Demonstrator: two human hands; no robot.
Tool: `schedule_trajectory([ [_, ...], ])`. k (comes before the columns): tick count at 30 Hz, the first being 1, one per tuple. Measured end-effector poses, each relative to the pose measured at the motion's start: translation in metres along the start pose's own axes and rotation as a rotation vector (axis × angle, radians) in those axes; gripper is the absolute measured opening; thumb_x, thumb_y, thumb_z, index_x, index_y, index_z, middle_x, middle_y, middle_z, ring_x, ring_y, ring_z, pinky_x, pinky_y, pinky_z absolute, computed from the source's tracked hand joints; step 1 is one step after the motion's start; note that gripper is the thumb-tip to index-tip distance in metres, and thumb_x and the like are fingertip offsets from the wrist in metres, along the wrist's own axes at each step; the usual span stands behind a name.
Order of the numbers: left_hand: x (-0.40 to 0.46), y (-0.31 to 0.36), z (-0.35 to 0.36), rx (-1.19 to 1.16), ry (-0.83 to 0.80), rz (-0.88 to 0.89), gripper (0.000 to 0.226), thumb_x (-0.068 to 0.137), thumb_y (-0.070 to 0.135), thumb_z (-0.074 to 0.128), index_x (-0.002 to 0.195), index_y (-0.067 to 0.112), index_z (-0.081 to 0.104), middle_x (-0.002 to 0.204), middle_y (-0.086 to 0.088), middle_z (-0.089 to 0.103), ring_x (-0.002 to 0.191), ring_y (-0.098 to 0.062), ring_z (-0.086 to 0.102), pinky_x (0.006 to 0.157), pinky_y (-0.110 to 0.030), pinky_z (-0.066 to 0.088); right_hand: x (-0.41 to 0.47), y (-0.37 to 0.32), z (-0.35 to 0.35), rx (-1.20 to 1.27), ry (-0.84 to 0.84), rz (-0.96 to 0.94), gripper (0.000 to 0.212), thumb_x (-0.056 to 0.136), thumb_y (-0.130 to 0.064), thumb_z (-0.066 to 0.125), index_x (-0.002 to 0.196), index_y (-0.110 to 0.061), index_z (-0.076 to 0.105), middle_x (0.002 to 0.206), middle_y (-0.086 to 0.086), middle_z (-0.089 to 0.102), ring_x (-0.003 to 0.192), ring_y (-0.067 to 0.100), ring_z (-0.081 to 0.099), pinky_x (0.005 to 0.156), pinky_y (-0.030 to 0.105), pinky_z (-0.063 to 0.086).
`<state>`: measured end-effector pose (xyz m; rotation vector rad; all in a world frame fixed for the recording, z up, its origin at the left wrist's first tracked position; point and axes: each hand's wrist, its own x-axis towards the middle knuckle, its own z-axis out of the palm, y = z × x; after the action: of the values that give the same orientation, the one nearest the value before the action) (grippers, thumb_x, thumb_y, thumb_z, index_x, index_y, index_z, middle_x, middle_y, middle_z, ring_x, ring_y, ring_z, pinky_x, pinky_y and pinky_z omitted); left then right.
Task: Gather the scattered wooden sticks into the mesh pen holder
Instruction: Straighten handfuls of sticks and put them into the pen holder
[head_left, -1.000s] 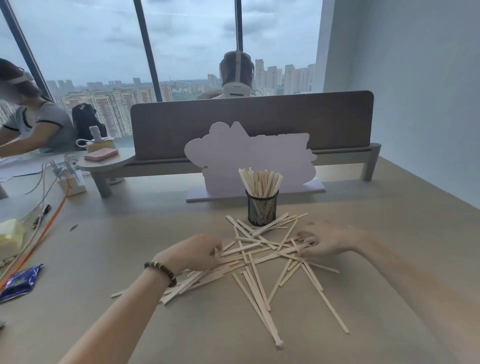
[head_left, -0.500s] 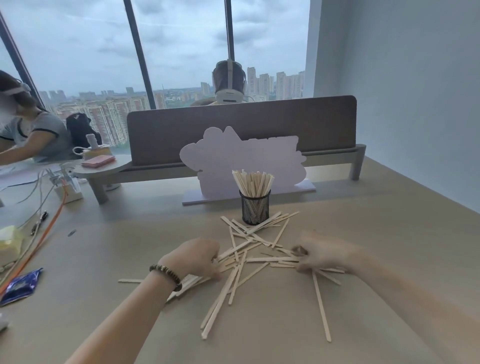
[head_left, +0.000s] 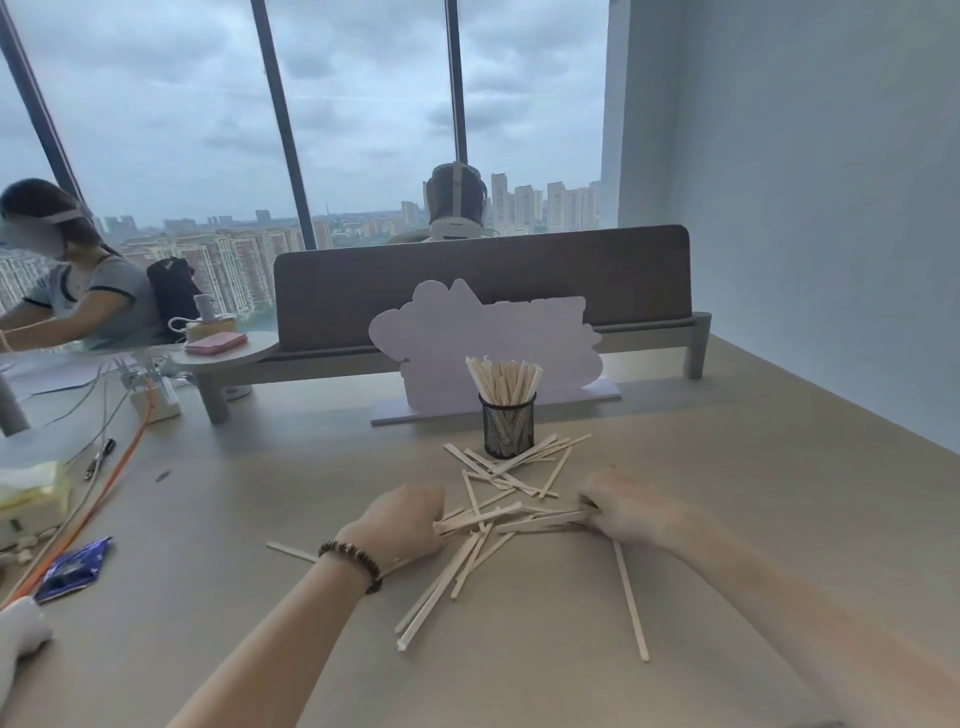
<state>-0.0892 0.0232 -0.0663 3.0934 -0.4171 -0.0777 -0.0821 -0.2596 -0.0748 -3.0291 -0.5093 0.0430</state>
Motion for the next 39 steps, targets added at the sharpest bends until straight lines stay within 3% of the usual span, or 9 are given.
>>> schedule_trajectory([
  [3, 0.002, 0.000, -0.002, -0.017, -0.002, 0.003, 0.035, 0.083, 0.020, 0.057, 0.117, 0.013, 0.056, 0.116, -0.005, 0.064, 0.109, -0.026, 0.059, 0.086, -0.032, 0.048, 0.000, 0.000, -0.002, 0.001, -0.019, -0.004, 0.015, 0.090, -0.018, 0.055, 0.100, -0.009, 0.062, 0.119, 0.015, 0.059, 0.114, 0.032, 0.051, 0.089, 0.034, 0.040],
  [5, 0.005, -0.001, -0.003, -0.054, -0.029, 0.004, 0.034, 0.084, 0.024, 0.059, 0.116, 0.013, 0.059, 0.116, -0.004, 0.064, 0.110, -0.024, 0.058, 0.090, -0.032, 0.048, 0.001, 0.000, -0.004, 0.020, -0.024, -0.016, 0.004, 0.087, -0.017, 0.059, 0.088, -0.014, 0.058, 0.115, 0.016, 0.059, 0.107, 0.030, 0.052, 0.079, 0.032, 0.038],
  [9, 0.014, -0.004, 0.001, -0.071, -0.038, 0.030, 0.025, 0.083, 0.024, 0.060, 0.106, 0.014, 0.064, 0.113, -0.005, 0.063, 0.108, -0.025, 0.057, 0.089, -0.032, 0.047, 0.005, 0.002, -0.002, 0.044, -0.026, -0.013, 0.017, 0.089, -0.019, 0.059, 0.077, -0.018, 0.046, 0.117, 0.016, 0.057, 0.107, 0.030, 0.049, 0.076, 0.029, 0.031],
  [13, 0.020, -0.004, 0.000, -0.028, -0.040, 0.044, 0.025, 0.078, 0.020, 0.066, 0.101, 0.013, 0.065, 0.110, -0.006, 0.065, 0.104, -0.026, 0.060, 0.087, -0.034, 0.050, 0.010, 0.001, 0.001, 0.009, -0.012, -0.036, 0.007, 0.090, -0.016, 0.056, 0.090, -0.021, 0.051, 0.122, 0.016, 0.056, 0.115, 0.032, 0.049, 0.089, 0.032, 0.036],
  [17, 0.025, -0.003, -0.001, -0.032, -0.076, 0.025, 0.034, 0.077, 0.023, 0.073, 0.109, 0.016, 0.063, 0.114, -0.003, 0.064, 0.106, -0.023, 0.059, 0.088, -0.032, 0.050, 0.015, 0.001, 0.000, 0.022, -0.025, -0.038, 0.006, 0.089, -0.015, 0.058, 0.092, -0.018, 0.054, 0.122, 0.015, 0.056, 0.116, 0.031, 0.048, 0.080, 0.027, 0.031],
  [23, 0.030, 0.000, -0.001, -0.063, -0.098, 0.005, 0.041, 0.081, 0.026, 0.071, 0.118, 0.010, 0.063, 0.122, -0.008, 0.063, 0.112, -0.025, 0.058, 0.083, -0.025, 0.043, 0.014, 0.007, -0.008, 0.127, -0.045, -0.025, 0.030, 0.086, -0.015, 0.063, 0.115, -0.012, 0.062, 0.124, 0.009, 0.057, 0.116, 0.025, 0.050, 0.088, 0.025, 0.038],
  [28, 0.025, 0.004, 0.005, -0.038, -0.044, 0.016, 0.035, 0.091, 0.042, 0.061, 0.107, 0.011, 0.060, 0.116, -0.008, 0.063, 0.108, -0.028, 0.056, 0.078, -0.028, 0.040, 0.014, 0.005, -0.009, 0.145, -0.104, -0.004, 0.034, 0.088, -0.014, 0.059, 0.122, -0.014, 0.059, 0.128, 0.007, 0.056, 0.118, 0.024, 0.051, 0.083, 0.022, 0.035],
  [33, 0.022, 0.008, 0.008, 0.106, -0.005, 0.076, 0.018, 0.092, 0.018, 0.051, 0.108, 0.011, 0.054, 0.119, -0.012, 0.062, 0.111, -0.032, 0.059, 0.086, -0.036, 0.046, 0.017, 0.000, -0.005, 0.095, -0.148, -0.007, 0.035, 0.087, -0.010, 0.052, 0.121, -0.014, 0.056, 0.128, 0.012, 0.053, 0.120, 0.028, 0.049, 0.088, 0.026, 0.039],
  [39, 0.023, 0.011, 0.009, 0.151, -0.002, 0.093, 0.022, 0.091, 0.015, 0.050, 0.112, 0.008, 0.054, 0.120, -0.013, 0.061, 0.112, -0.032, 0.058, 0.088, -0.037, 0.046, 0.017, -0.008, -0.005, 0.014, -0.155, -0.045, 0.033, 0.083, -0.013, 0.056, 0.116, -0.013, 0.053, 0.124, 0.015, 0.055, 0.114, 0.031, 0.049, 0.088, 0.033, 0.041],
])
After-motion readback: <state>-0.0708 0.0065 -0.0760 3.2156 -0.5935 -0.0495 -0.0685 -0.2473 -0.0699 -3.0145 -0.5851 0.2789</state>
